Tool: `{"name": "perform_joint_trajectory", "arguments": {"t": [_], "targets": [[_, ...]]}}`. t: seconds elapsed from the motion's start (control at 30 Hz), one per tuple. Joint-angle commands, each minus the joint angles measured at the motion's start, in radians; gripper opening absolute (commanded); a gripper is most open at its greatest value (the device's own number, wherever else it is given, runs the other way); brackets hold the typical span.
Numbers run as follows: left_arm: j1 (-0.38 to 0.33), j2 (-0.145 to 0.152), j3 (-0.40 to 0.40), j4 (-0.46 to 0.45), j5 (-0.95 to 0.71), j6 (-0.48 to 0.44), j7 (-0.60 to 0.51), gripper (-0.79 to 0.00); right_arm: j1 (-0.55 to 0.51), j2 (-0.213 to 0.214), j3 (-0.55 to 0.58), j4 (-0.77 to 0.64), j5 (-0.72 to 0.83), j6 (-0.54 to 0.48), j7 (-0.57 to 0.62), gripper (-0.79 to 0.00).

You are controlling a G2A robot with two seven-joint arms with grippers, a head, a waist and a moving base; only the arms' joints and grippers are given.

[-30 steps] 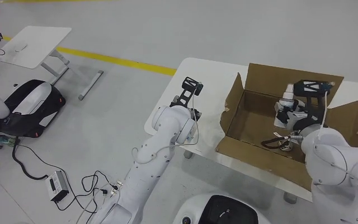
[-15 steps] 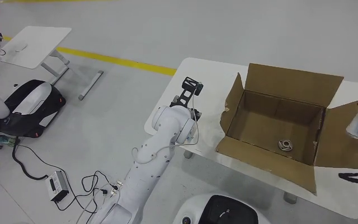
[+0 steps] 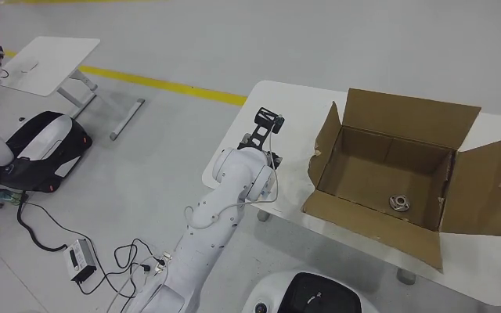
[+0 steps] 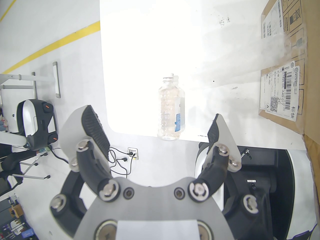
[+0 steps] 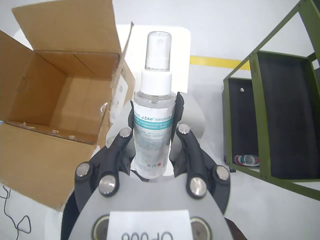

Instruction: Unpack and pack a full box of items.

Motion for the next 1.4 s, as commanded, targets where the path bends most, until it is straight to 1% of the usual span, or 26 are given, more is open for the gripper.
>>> {"name": "perform_joint_trajectory", "arguments": {"t": [0.0,0.1,0.2,0.4,0.57,0.67,0.97,1.07,1.17,1.23,1.37], "targets": [[0.000,0.000,0.000,0.000,0.000,0.000,0.000,0.000,-0.030,0.003,0.014,0.013,-0.003,-0.004,0.013,-0.785],[0.000,0.000,0.000,0.000,0.000,0.000,0.000,0.000,-0.061,0.008,0.013,0.056,-0.040,-0.026,0.023,-0.785],[0.000,0.000,0.000,0.000,0.000,0.000,0.000,0.000,-0.075,0.012,-0.012,0.111,-0.067,-0.028,0.010,-0.785],[0.000,0.000,0.000,0.000,0.000,0.000,0.000,0.000,-0.085,0.015,-0.070,0.211,-0.087,-0.011,-0.011,-0.785],[0.000,0.000,0.000,0.000,0.000,0.000,0.000,0.000,-0.093,0.016,-0.093,0.279,-0.051,0.020,-0.033,-0.785],[0.000,0.000,0.000,0.000,0.000,0.000,0.000,0.000,-0.101,0.018,-0.101,0.317,-0.057,0.028,-0.045,-0.785],[0.000,0.000,0.000,0.000,0.000,0.000,0.000,0.000,-0.106,0.023,-0.143,0.377,-0.063,0.056,-0.054,-0.785],[0.000,0.000,0.000,0.000,0.000,0.000,0.000,0.000,-0.097,0.024,-0.159,0.396,-0.073,0.066,-0.052,-0.785],[0.000,0.000,0.000,0.000,0.000,0.000,0.000,0.000,-0.084,0.027,-0.175,0.421,-0.118,0.087,-0.045,-0.785],[0.000,0.000,0.000,0.000,0.000,0.000,0.000,0.000,-0.073,0.027,-0.184,0.433,-0.111,0.103,-0.045,-0.785],[0.000,0.000,0.000,0.000,0.000,0.000,0.000,0.000,-0.057,0.030,-0.199,0.459,-0.123,0.102,-0.044,-0.776]]}}
